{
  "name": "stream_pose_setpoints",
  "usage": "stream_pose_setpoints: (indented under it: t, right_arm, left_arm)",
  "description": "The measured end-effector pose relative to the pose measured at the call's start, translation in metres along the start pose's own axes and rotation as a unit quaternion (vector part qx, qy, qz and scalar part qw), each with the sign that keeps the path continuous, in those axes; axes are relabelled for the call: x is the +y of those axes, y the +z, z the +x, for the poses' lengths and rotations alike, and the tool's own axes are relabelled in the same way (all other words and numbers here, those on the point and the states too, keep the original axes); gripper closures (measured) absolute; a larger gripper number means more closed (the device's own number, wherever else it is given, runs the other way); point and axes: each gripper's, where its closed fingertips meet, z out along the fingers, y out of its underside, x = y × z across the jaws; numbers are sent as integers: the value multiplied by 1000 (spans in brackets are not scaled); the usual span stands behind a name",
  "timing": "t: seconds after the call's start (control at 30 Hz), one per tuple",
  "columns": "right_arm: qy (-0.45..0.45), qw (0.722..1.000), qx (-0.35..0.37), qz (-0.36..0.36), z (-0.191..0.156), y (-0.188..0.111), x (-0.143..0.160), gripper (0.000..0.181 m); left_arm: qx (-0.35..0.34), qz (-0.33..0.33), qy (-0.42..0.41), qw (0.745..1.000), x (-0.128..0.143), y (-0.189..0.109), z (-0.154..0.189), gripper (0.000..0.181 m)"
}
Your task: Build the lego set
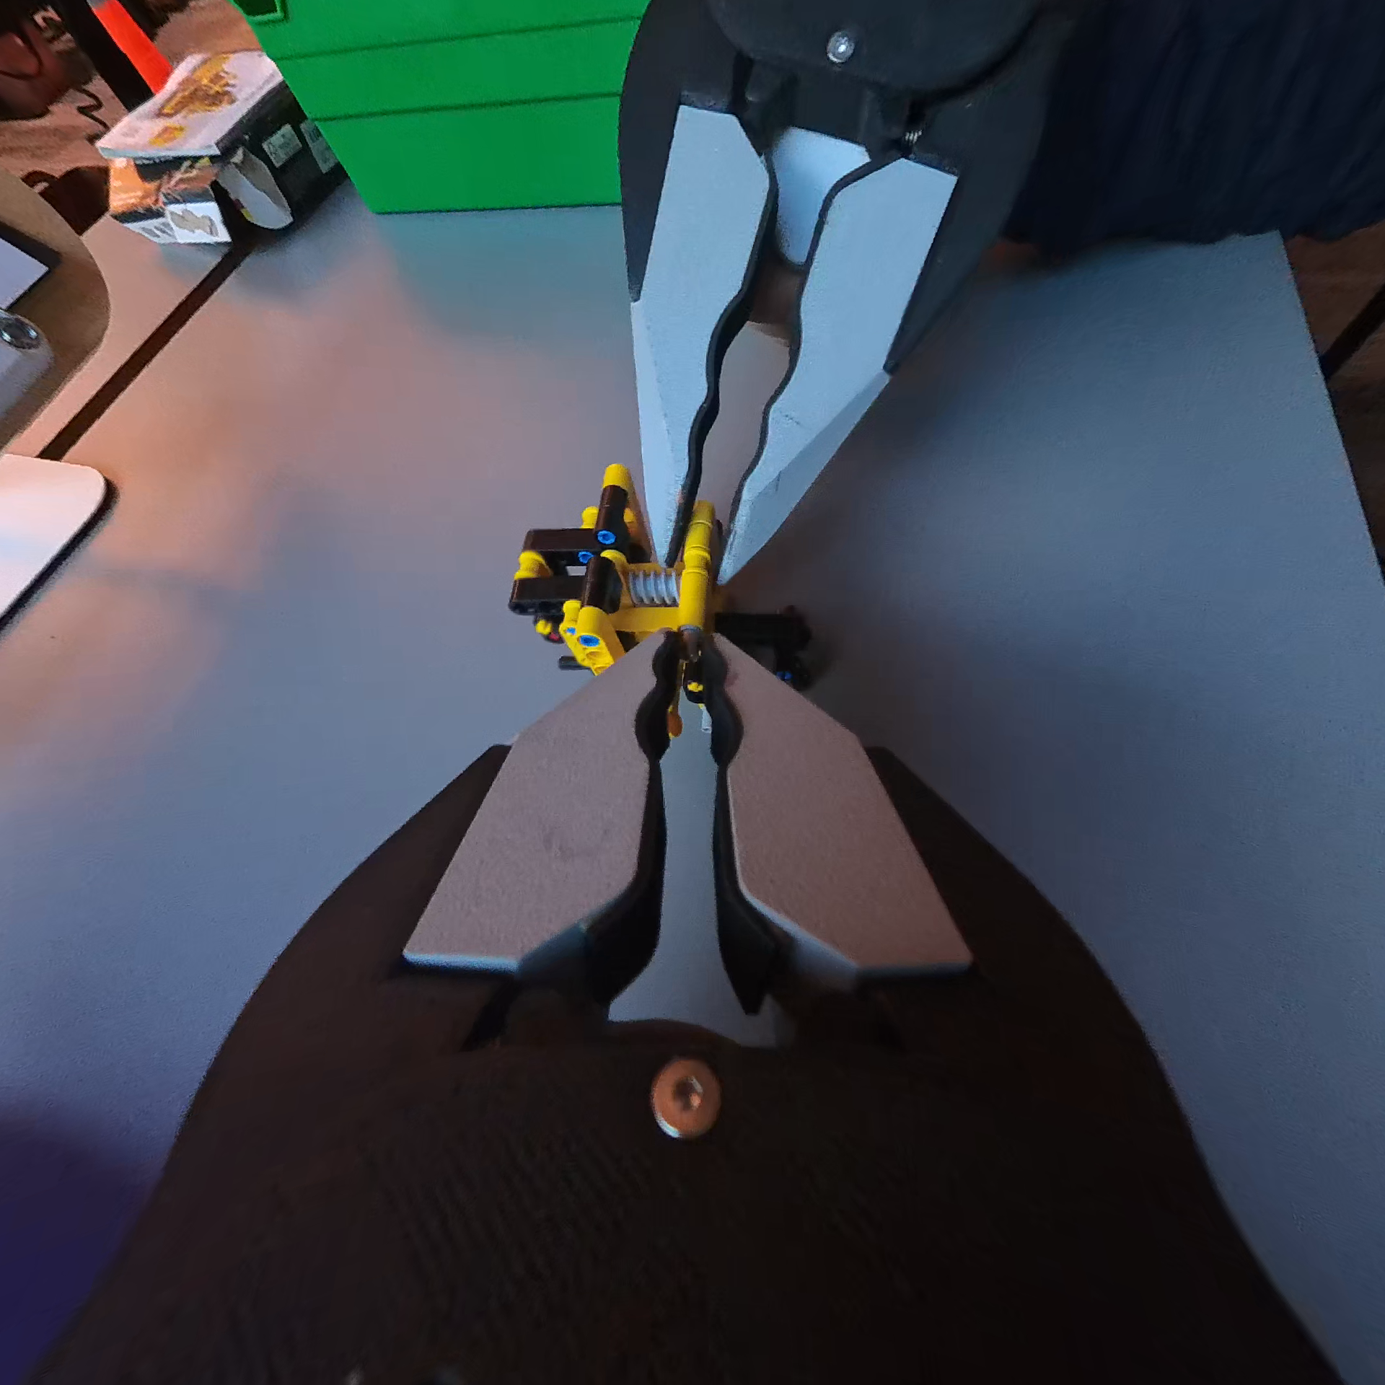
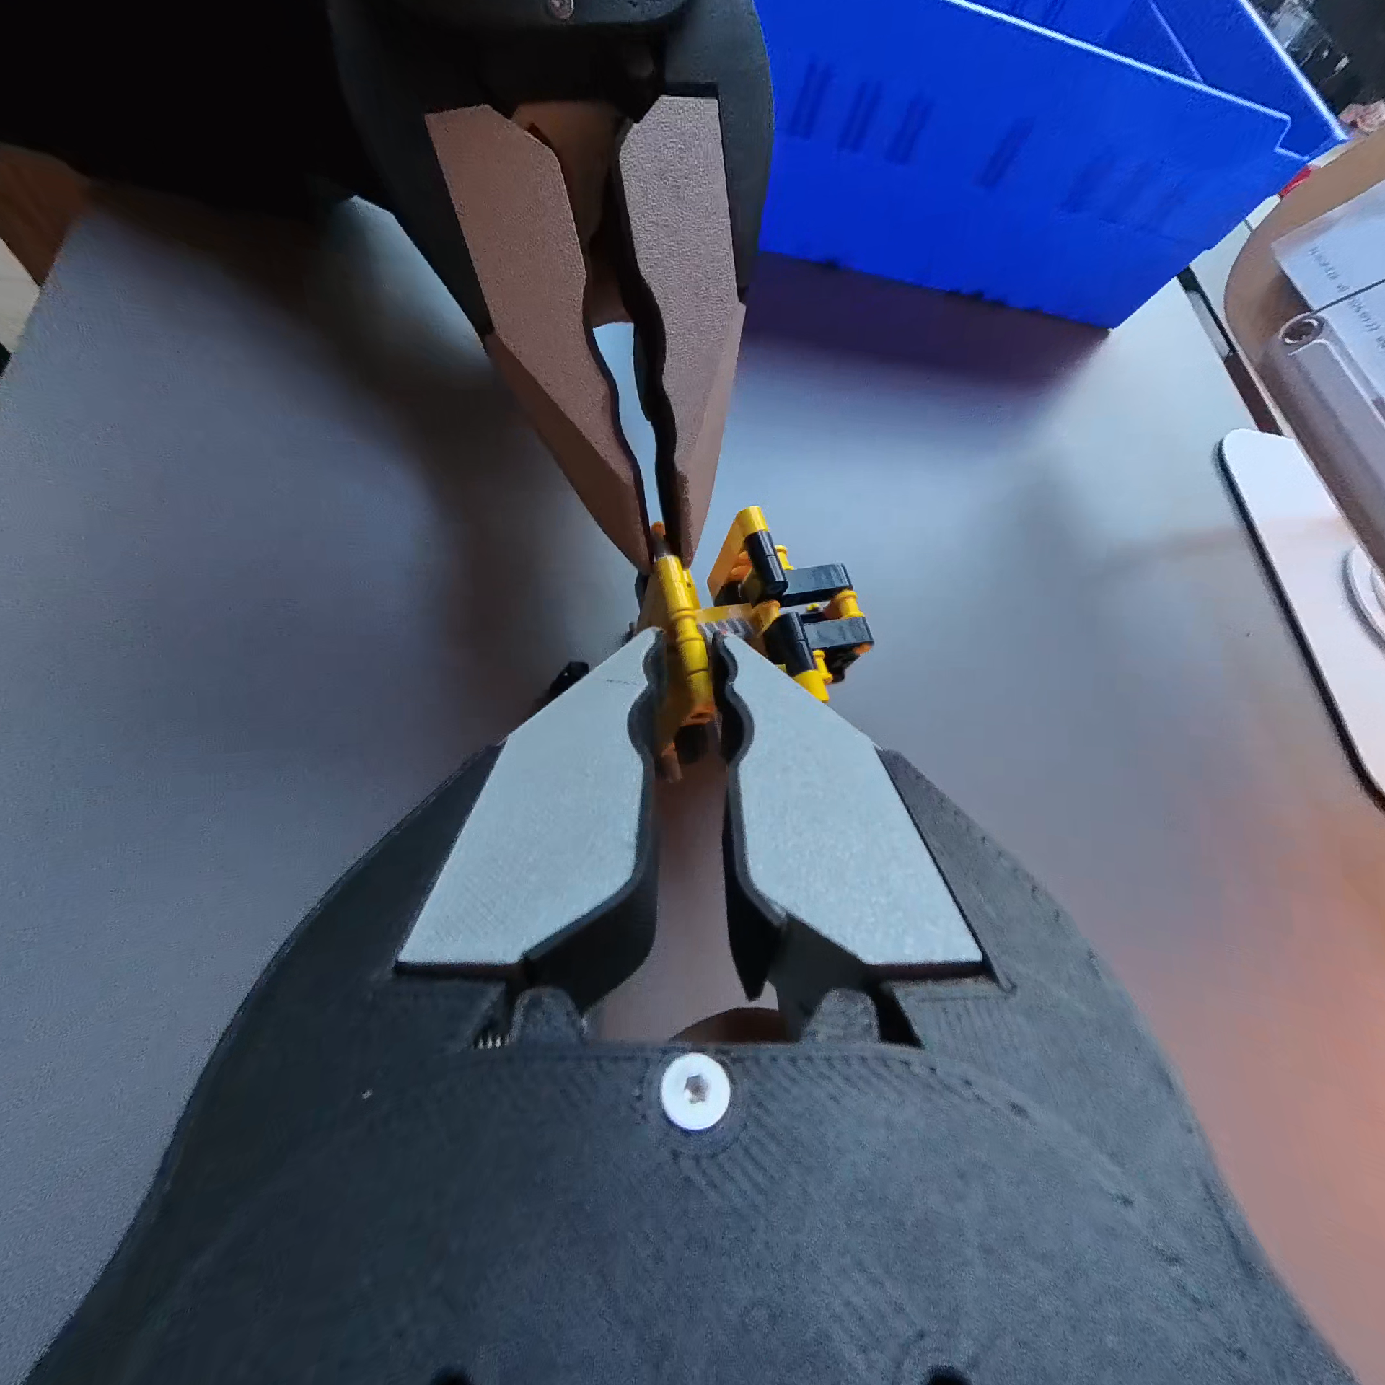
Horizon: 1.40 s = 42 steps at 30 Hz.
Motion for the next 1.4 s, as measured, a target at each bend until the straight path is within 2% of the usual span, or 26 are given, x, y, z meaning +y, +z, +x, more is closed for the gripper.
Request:
stream_pose_setpoints:
  t: [0.13, 0.23, 0.4, 0.47, 0.53, 0.57, 0.6, 0.63, 0.73, 0.77, 0.83, 1.0, 1.1, 1.2, 1.27, 1.33, 1.4]
  right_arm:
    - [-15, 1000, -16, -9, -6, 6, -2, 171]
    - [-42, 999, -25, -21, -10, 4, -1, 177]
    - [-31, 998, -55, -14, -19, -2, -2, 177]
    - [-51, 997, -41, -32, -19, -2, 2, 177]
    - [-51, 996, 14, -77, 4, -18, 22, 177]
    - [-11, 998, 2, -57, 7, -26, 25, 177]
    - [32, 999, -24, -8, 4, -32, 16, 177]
    - [51, 997, -39, 29, 2, -37, 5, 177]
    - [9, 1000, 6, 9, 15, -34, 2, 177]
    - [9, 1000, 11, 9, 18, -31, 3, 177]
    - [18, 1000, -22, 13, 8, -24, 6, 176]
    - [-21, 999, -24, -11, -6, -14, 11, 160]
    - [-31, 999, -34, 5, -12, -23, 5, 156]
    - [-34, 999, -34, 26, -10, -43, 1, 155]
    - [-26, 999, -14, 29, 0, -55, 3, 157]
    - [-7, 999, 7, 33, 12, -64, 6, 157]
    - [13, 1000, -9, 25, 11, -66, 12, 154]
  left_arm:
    - [5, 2, 2, 1000, -3, 5, 5, 180]
    - [-1, -4, 6, 1000, -5, 4, 7, 180]
    - [3, -15, 25, 1000, -8, 2, 16, 181]
    - [14, -21, 15, 1000, -4, 0, 19, 181]
    - [-36, -37, 22, 998, 6, -16, -1, 180]
    - [-51, -9, -11, 999, 5, -32, -14, 181]
    - [-53, 17, -45, 997, 6, -43, -22, 181]
    - [-34, 3, -54, 998, 16, -44, -21, 180]
    - [49, -59, -44, 996, 38, -23, 11, 180]
    - [50, -67, -32, 996, 38, -16, 17, 180]
    - [33, -62, -18, 997, 35, -8, 19, 179]
    - [5, -42, -9, 999, 25, -6, 14, 157]
    - [7, -3, -28, 1000, 12, -12, 12, 144]
    - [33, 12, -70, 997, 8, -16, 13, 151]
    - [86, -3, -106, 991, 15, -16, 23, 151]
    - [65, 4, -117, 991, 16, -13, 12, 152]
    - [34, 16, -106, 994, 13, -11, 2, 152]
